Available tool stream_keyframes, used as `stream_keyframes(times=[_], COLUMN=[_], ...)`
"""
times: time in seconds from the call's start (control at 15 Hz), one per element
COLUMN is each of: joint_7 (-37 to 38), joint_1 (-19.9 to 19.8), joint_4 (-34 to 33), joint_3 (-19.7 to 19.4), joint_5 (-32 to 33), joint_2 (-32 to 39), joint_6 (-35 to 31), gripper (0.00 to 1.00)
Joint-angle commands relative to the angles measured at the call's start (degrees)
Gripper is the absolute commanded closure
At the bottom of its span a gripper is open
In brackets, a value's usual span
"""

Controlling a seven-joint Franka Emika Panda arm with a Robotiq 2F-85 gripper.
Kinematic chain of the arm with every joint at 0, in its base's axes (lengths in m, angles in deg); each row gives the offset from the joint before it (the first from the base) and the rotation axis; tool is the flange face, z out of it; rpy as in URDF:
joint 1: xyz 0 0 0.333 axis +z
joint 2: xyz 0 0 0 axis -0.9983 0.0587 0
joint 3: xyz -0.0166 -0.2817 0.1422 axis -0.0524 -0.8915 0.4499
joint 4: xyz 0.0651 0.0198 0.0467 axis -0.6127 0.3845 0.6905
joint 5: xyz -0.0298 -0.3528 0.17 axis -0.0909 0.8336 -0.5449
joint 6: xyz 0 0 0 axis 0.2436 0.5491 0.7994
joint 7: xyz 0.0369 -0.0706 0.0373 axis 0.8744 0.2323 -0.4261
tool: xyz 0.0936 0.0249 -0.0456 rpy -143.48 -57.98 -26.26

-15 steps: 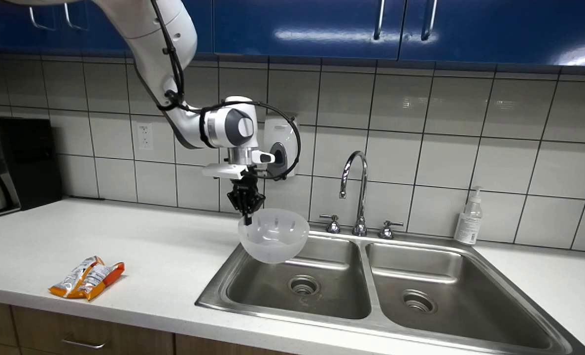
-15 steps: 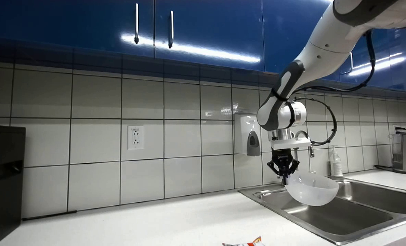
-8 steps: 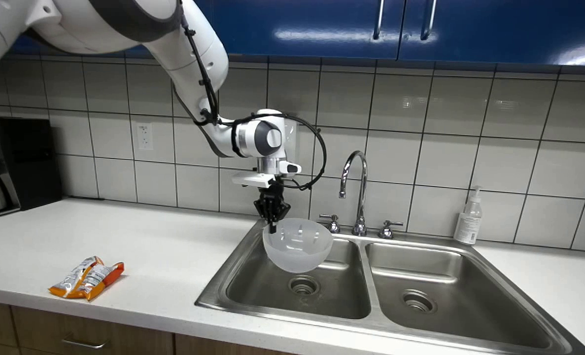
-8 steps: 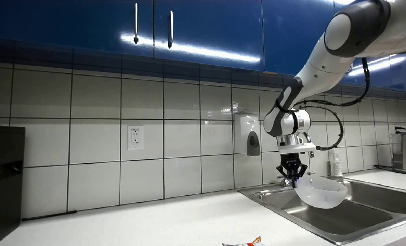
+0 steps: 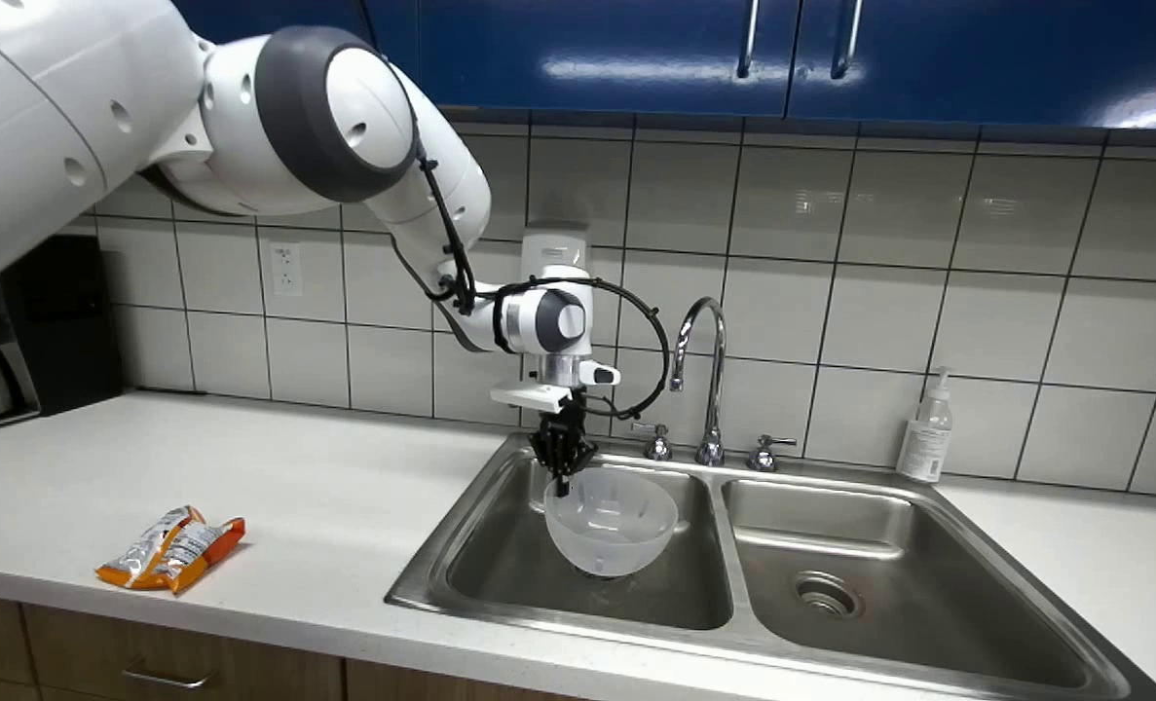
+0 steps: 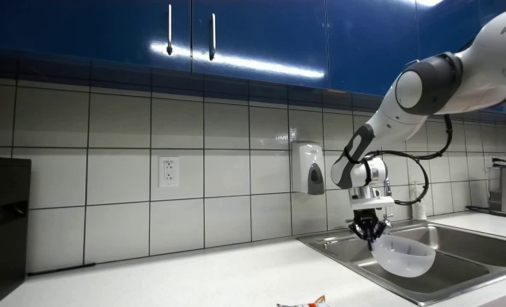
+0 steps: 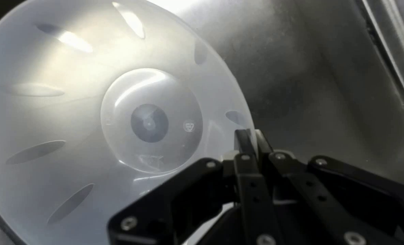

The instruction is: Lift the bowl and put it in the sink

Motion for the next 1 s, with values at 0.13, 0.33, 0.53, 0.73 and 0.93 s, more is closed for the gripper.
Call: stream_keyframes(times=[0.13,0.33,0.53,0.73,0.93], joint_7=[-1.3,-0.9,-0.7,-0.5,-0.8], joint_1=[-1.5,-1.7,-1.7,-1.6,-1.7], joint_4=[-10.5,-13.5,-16.1,-18.4,-19.4], joint_3=[0.3,0.1,-0.2,-0.4,-0.4], joint_5=[-1.0,-0.8,-0.4,0.0,0.0], joint_2=[8.0,10.5,12.5,13.8,14.0], joint_6=[4.7,5.9,7.1,8.6,10.6], gripper=[0.99,0.99,0.99,0.68,0.47])
